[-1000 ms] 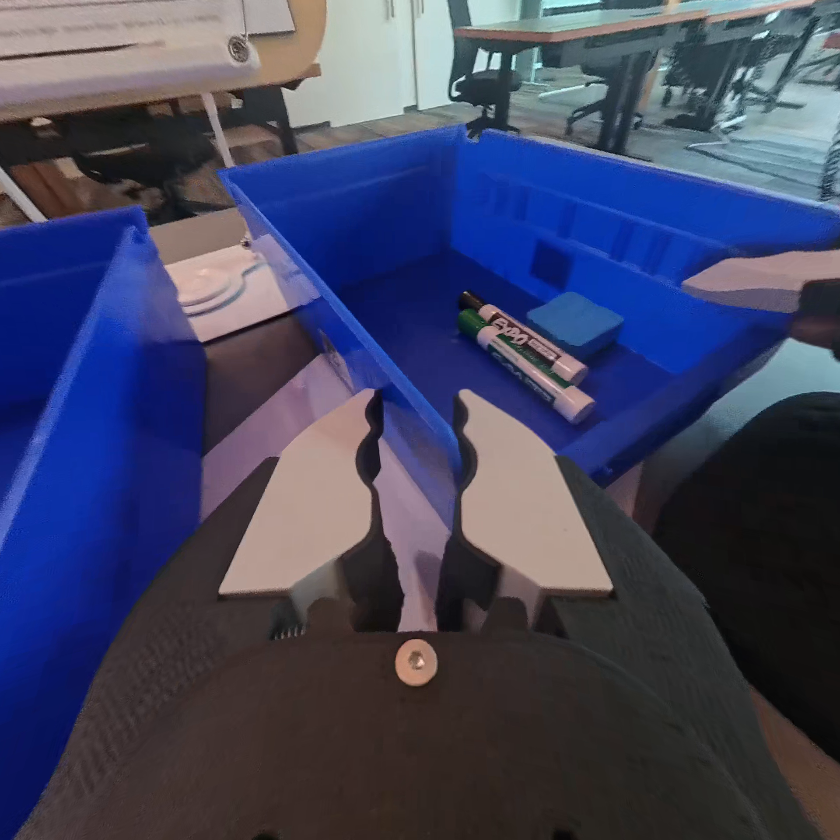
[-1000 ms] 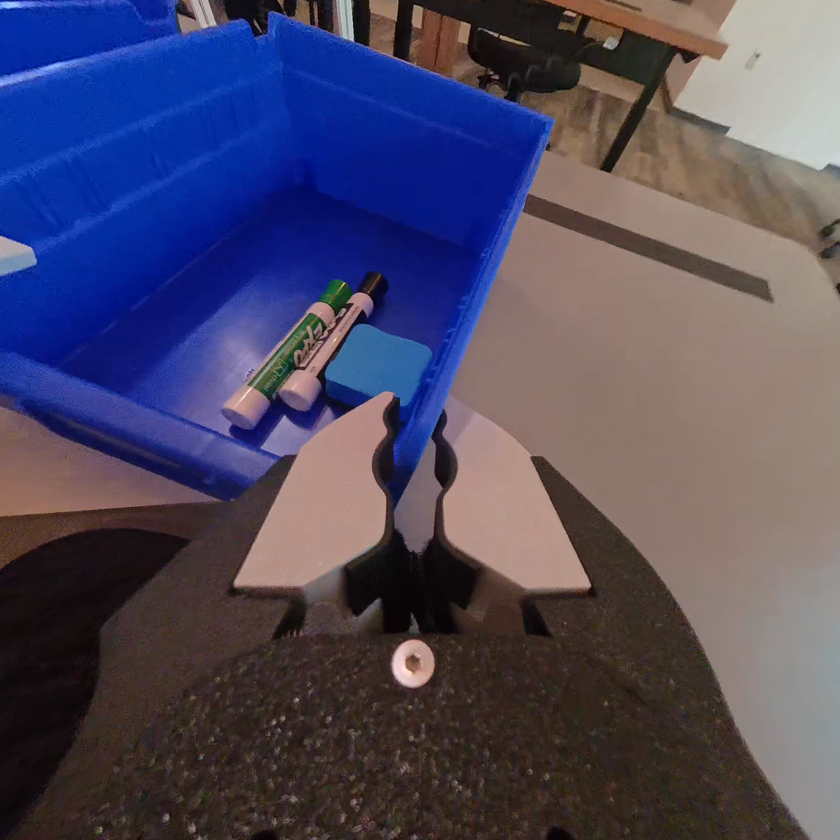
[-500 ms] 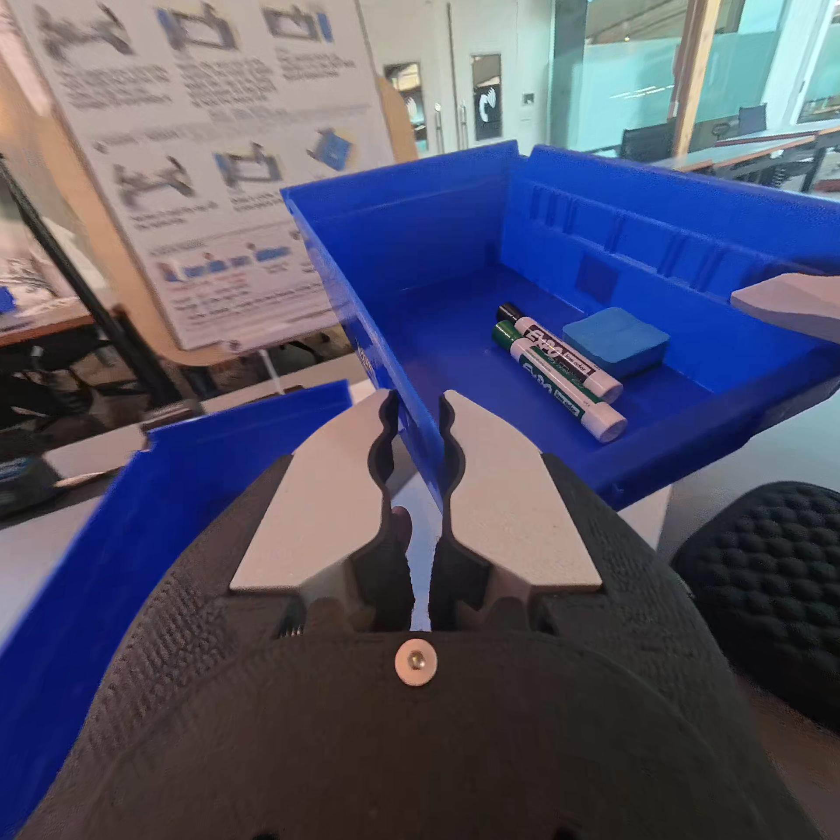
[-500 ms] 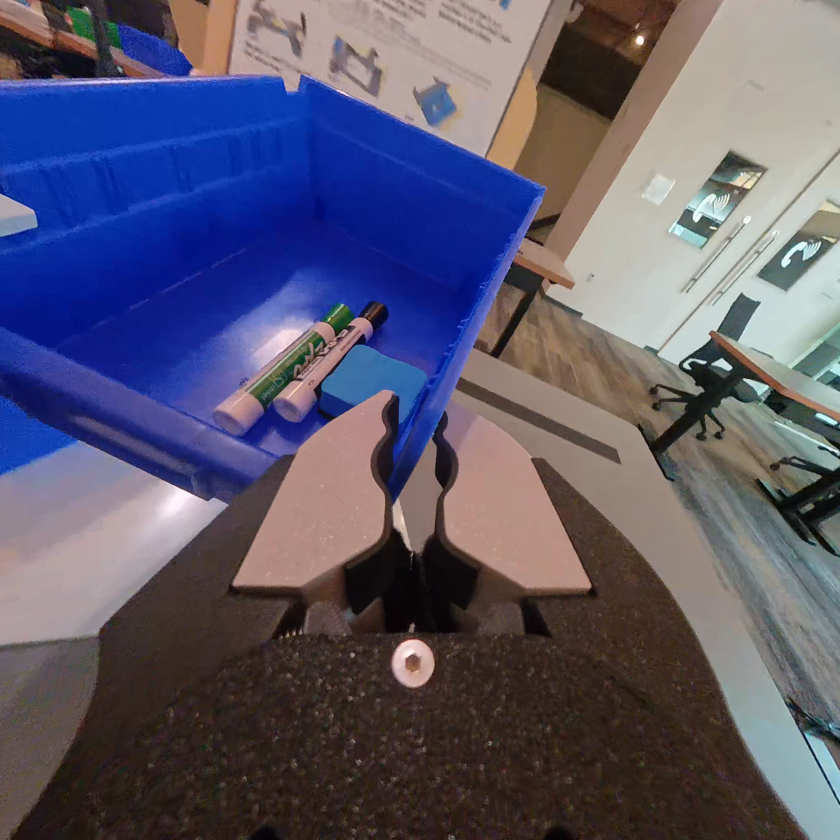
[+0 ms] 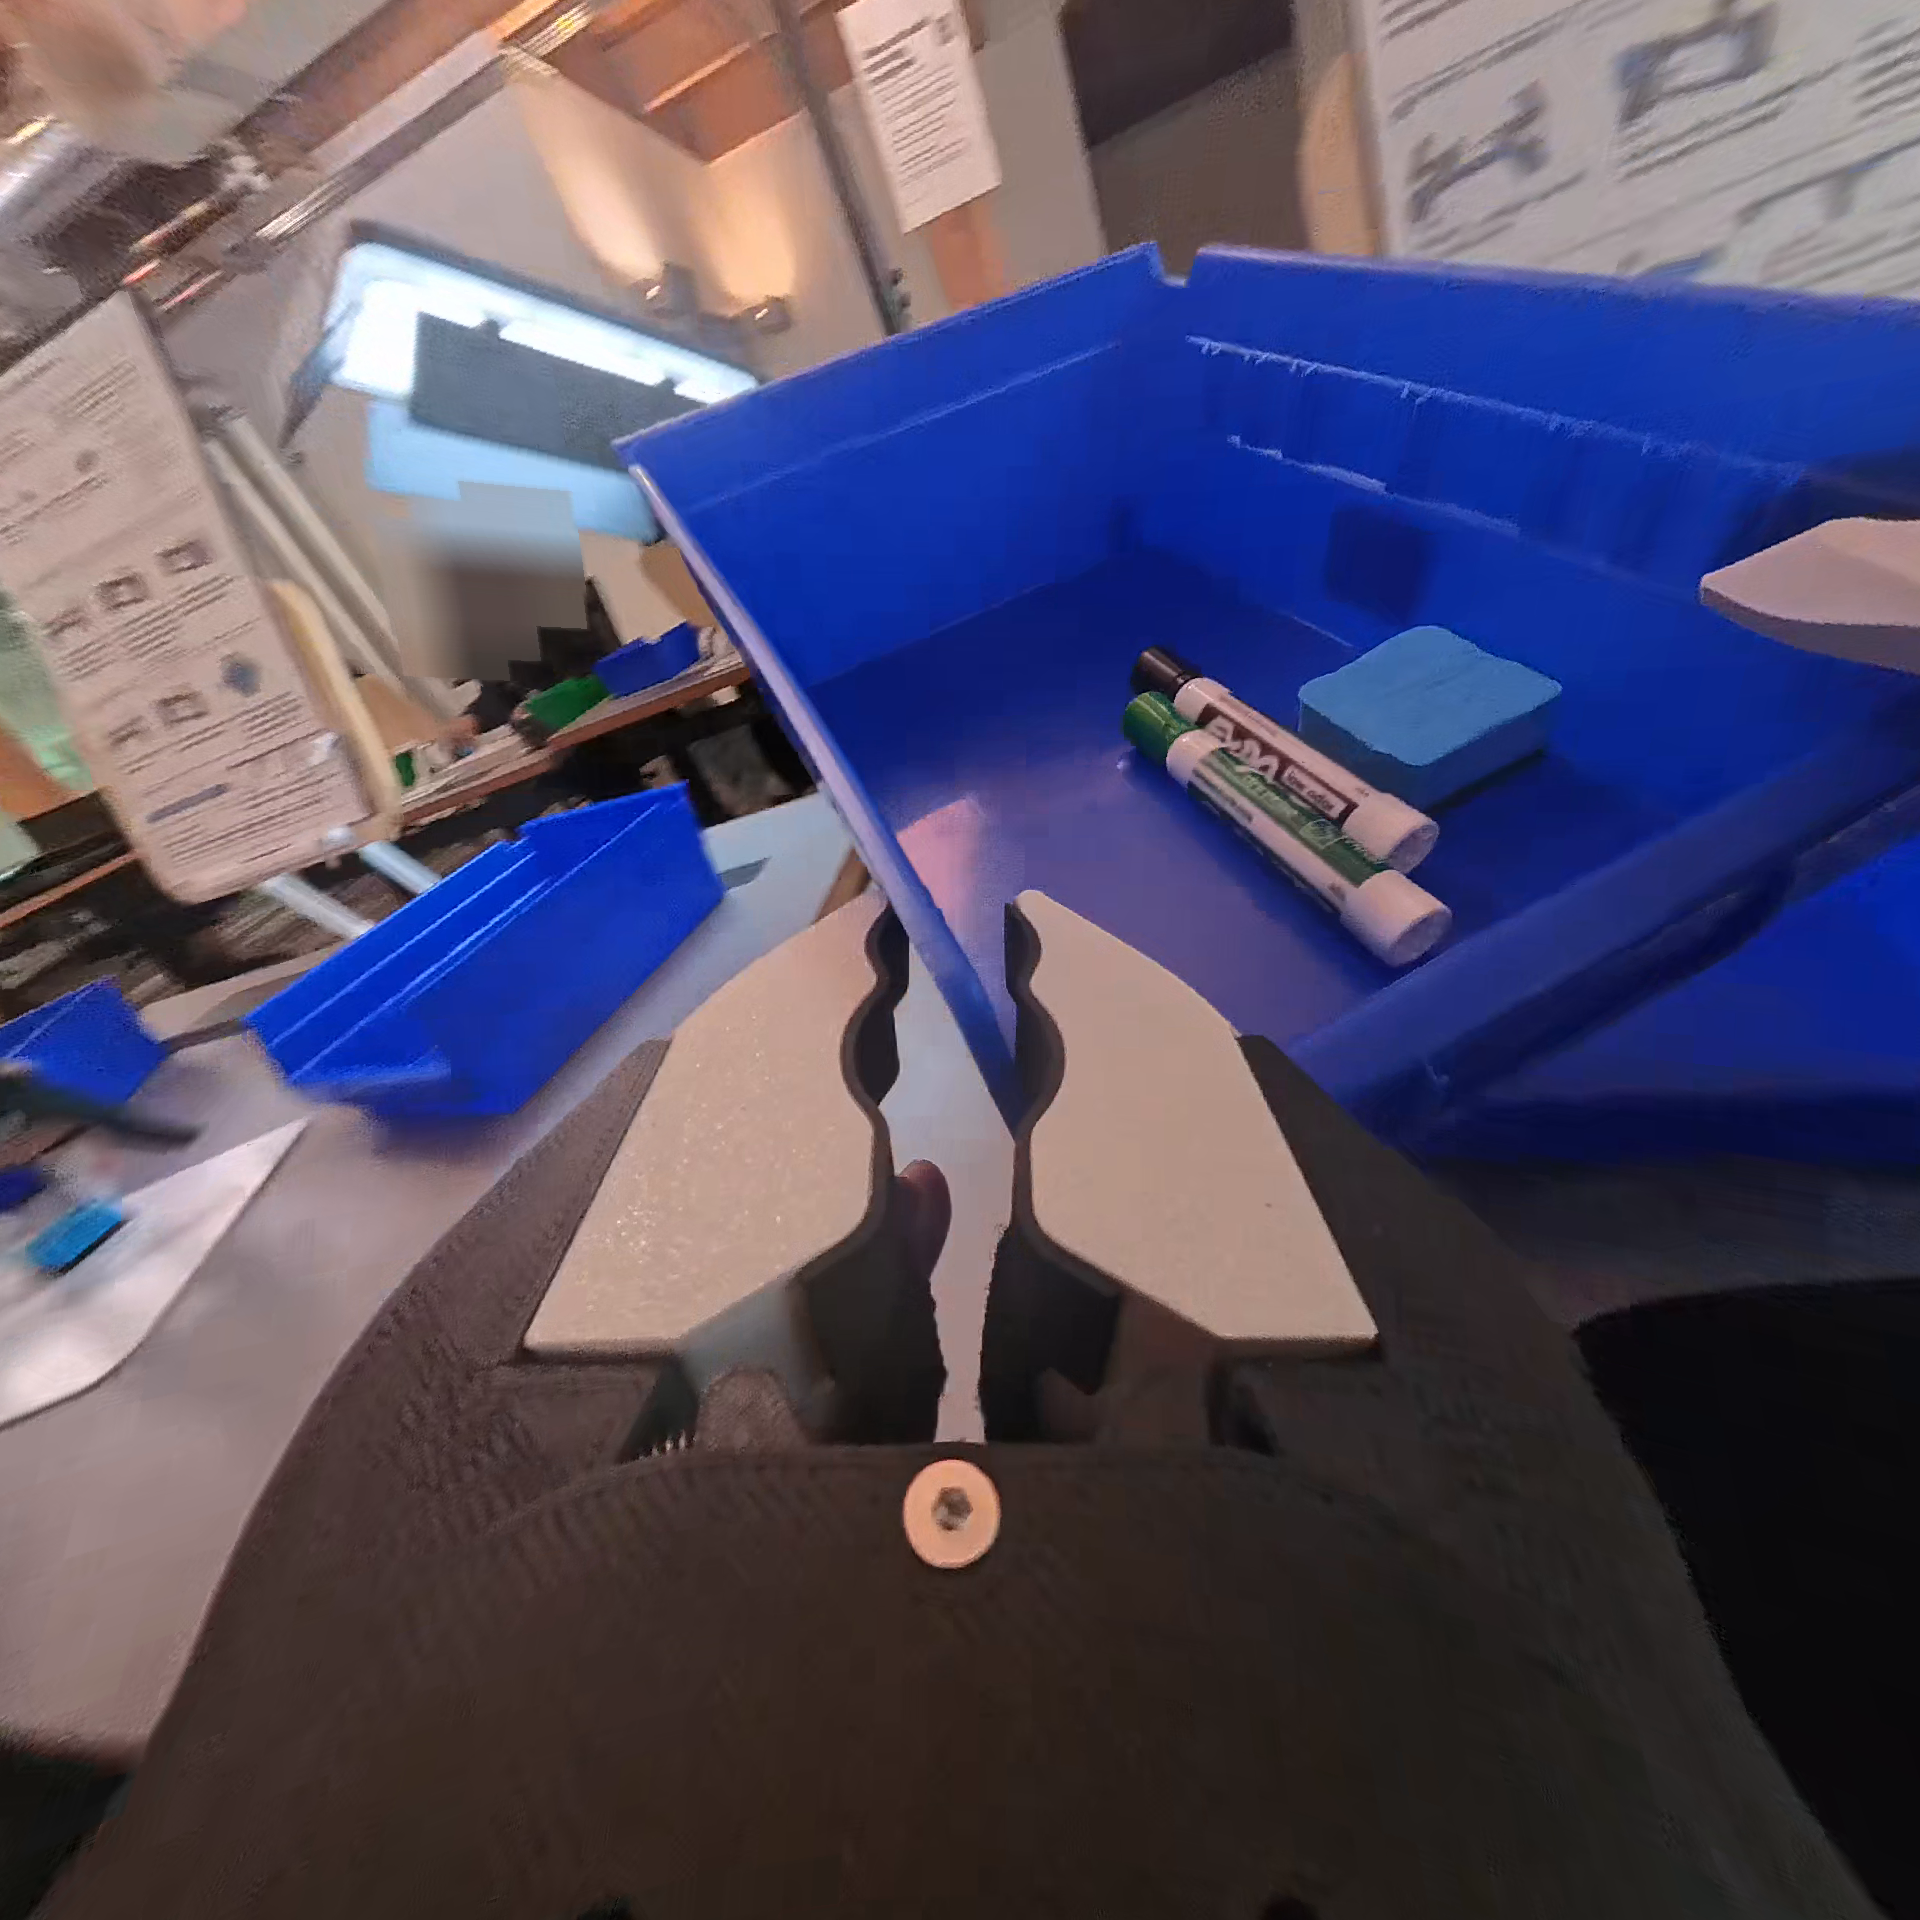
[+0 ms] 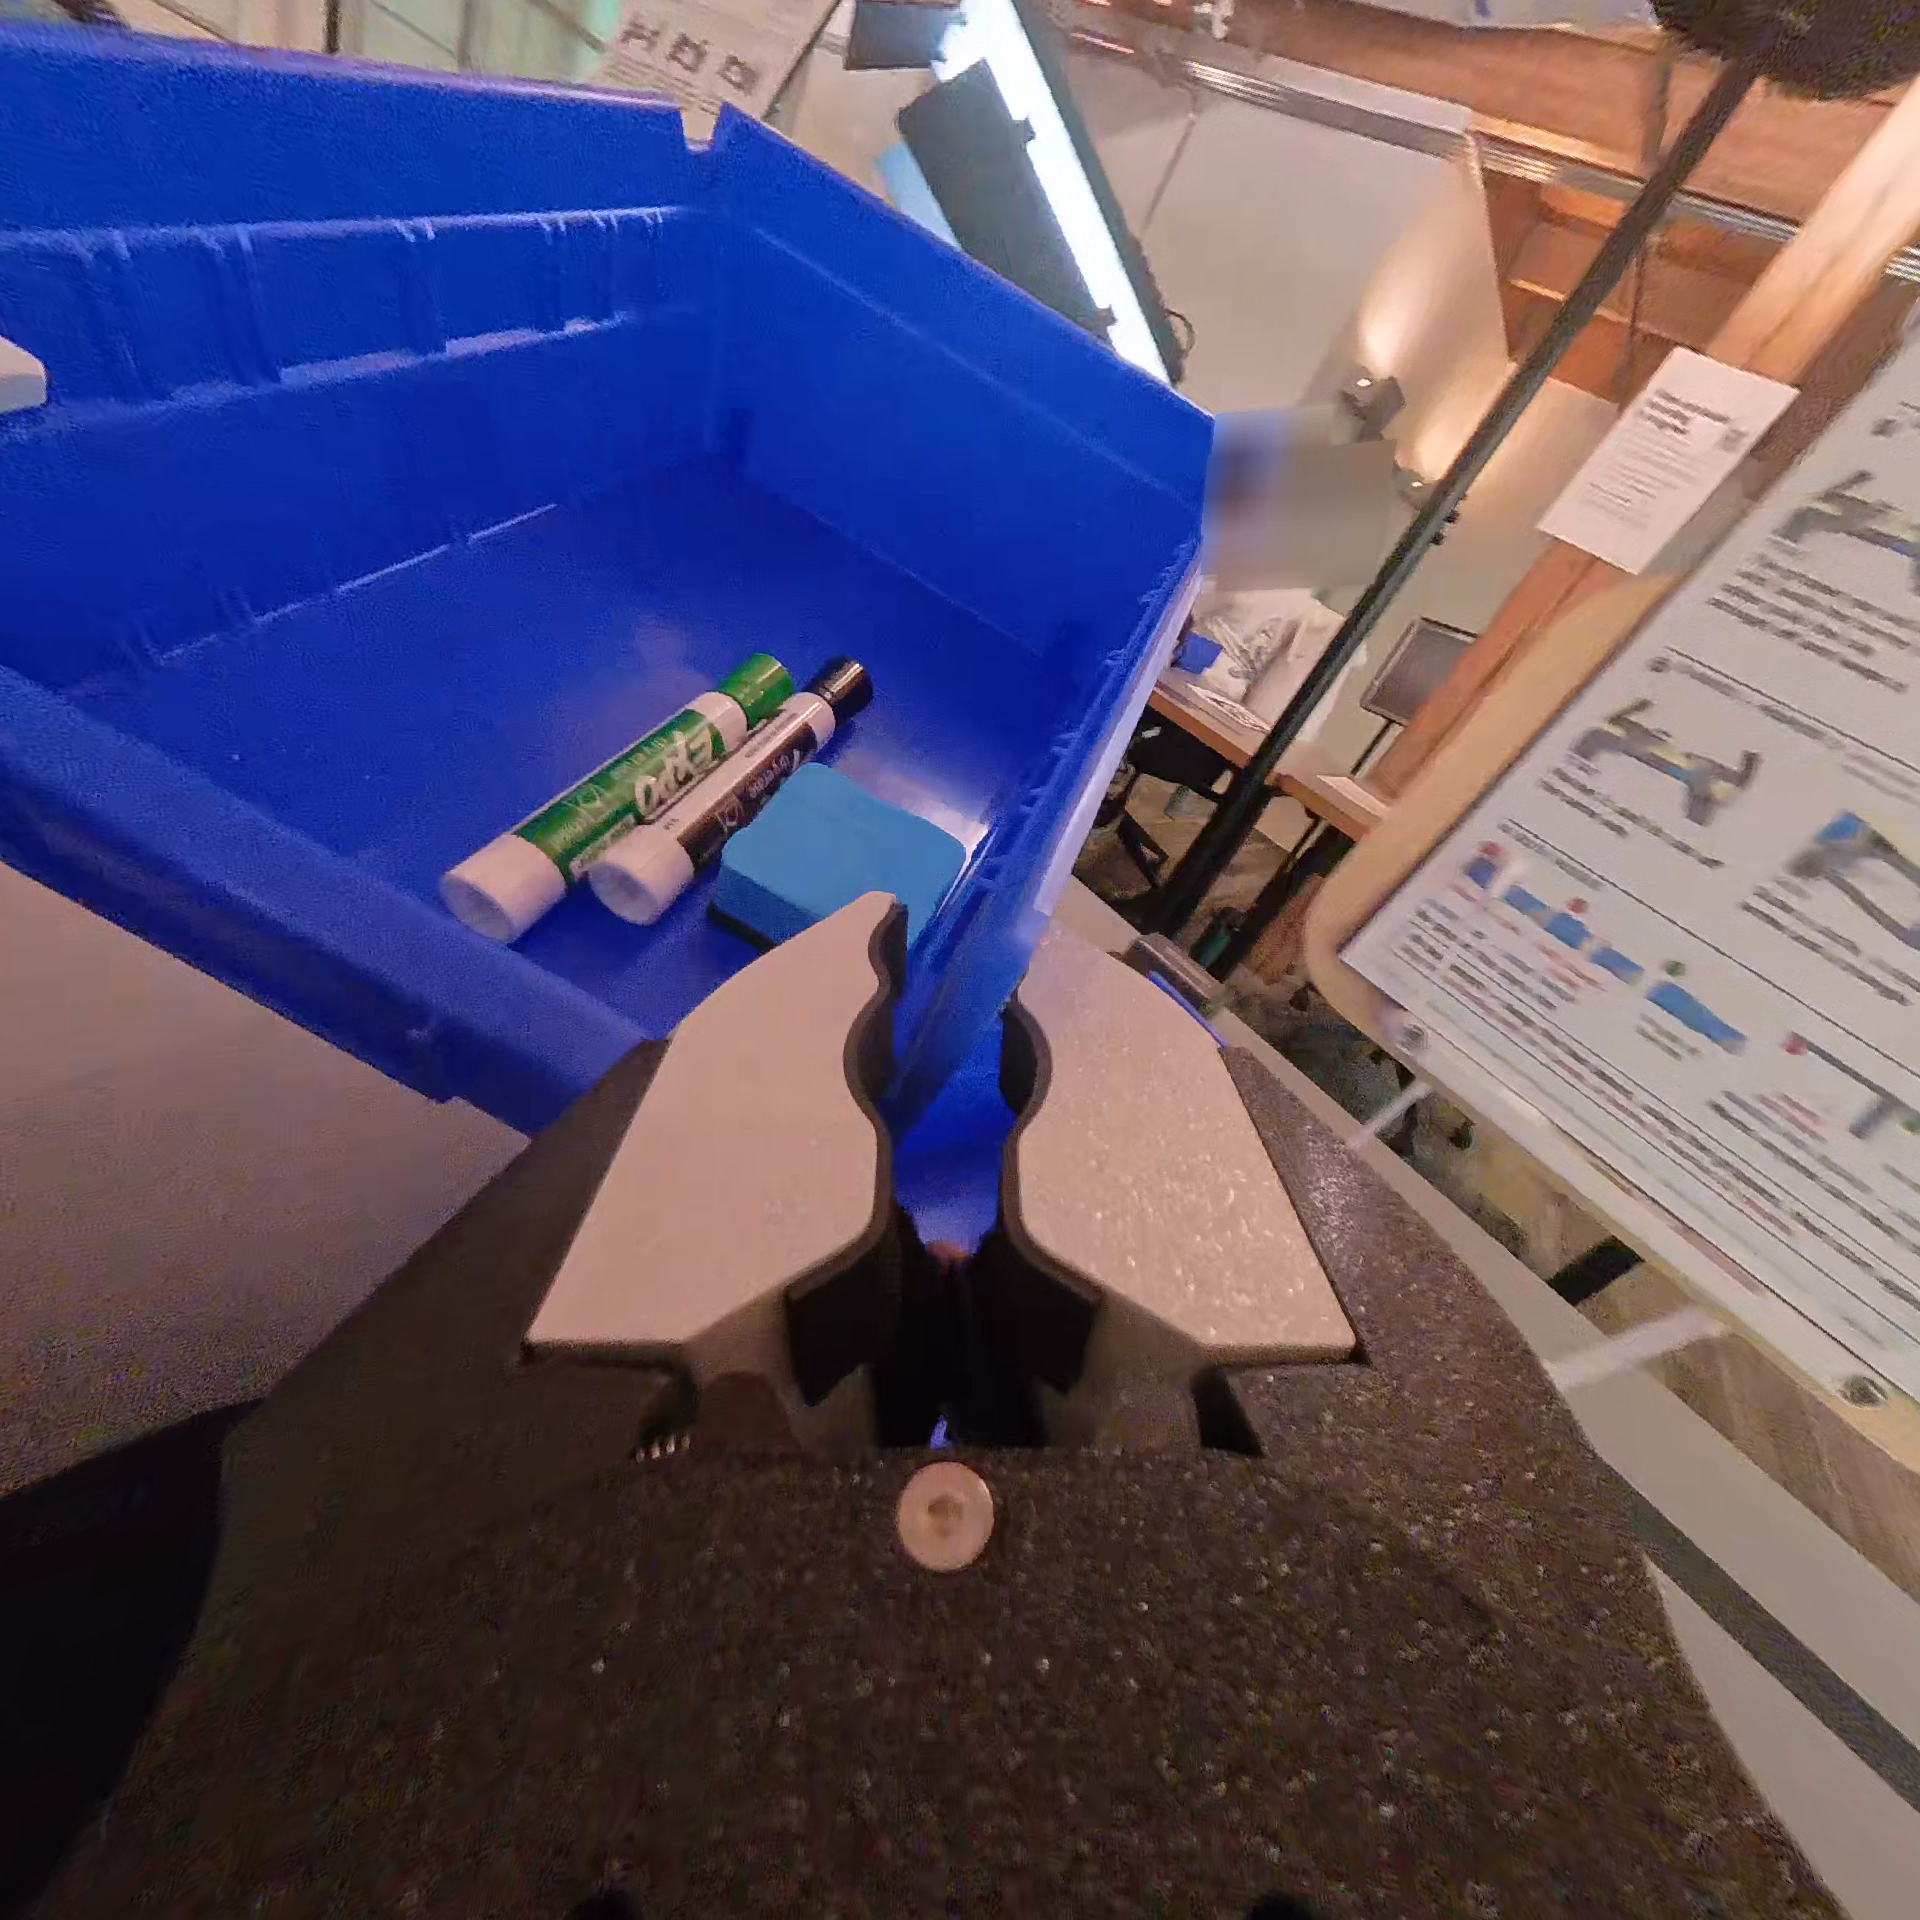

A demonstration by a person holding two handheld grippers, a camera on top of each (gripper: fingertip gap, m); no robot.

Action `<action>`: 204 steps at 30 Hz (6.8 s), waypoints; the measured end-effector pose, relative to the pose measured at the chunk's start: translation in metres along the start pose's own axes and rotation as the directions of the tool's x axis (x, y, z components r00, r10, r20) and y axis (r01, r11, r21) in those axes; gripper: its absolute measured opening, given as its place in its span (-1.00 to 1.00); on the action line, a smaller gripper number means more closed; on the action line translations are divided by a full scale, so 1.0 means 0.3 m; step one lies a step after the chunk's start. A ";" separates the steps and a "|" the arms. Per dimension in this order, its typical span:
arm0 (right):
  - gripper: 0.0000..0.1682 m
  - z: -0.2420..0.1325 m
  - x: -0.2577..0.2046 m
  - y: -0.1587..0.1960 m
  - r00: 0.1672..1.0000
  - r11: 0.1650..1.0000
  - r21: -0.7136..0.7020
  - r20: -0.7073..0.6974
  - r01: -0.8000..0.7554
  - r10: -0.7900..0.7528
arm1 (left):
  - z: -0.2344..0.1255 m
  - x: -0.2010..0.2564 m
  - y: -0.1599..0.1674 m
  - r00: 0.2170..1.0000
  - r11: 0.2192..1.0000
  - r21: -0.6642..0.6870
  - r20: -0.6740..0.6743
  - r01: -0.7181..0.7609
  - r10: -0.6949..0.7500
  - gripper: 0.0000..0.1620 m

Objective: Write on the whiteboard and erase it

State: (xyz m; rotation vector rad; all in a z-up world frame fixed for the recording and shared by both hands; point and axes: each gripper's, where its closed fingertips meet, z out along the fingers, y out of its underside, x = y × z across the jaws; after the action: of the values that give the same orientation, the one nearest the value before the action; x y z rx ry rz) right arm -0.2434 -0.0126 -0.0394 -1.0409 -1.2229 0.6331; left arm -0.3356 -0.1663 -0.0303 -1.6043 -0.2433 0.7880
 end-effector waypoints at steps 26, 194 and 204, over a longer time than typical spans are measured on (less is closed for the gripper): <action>0.05 -0.007 -0.446 0.120 0.849 0.983 -0.139 0.498 -0.120 0.174 | -0.058 -0.212 0.511 0.982 0.969 -0.171 0.079 0.180 -0.169 -0.25; 0.69 -0.684 0.626 0.428 0.976 0.907 0.418 -0.168 -0.059 0.141 | 0.182 0.055 0.498 0.863 0.687 -0.692 -0.467 -0.222 -0.192 -0.14; 0.64 -0.670 0.606 0.438 0.982 0.922 0.386 -0.161 -0.030 0.099 | 0.174 0.000 0.577 0.863 0.424 -0.771 -0.503 -0.476 0.054 -0.33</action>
State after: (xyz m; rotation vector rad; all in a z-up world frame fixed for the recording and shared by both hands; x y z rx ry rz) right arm 0.0141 0.1392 -0.0764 -0.7906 -0.8663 0.7778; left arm -0.4154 -0.1611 -0.1924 -2.8575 -0.0621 0.5361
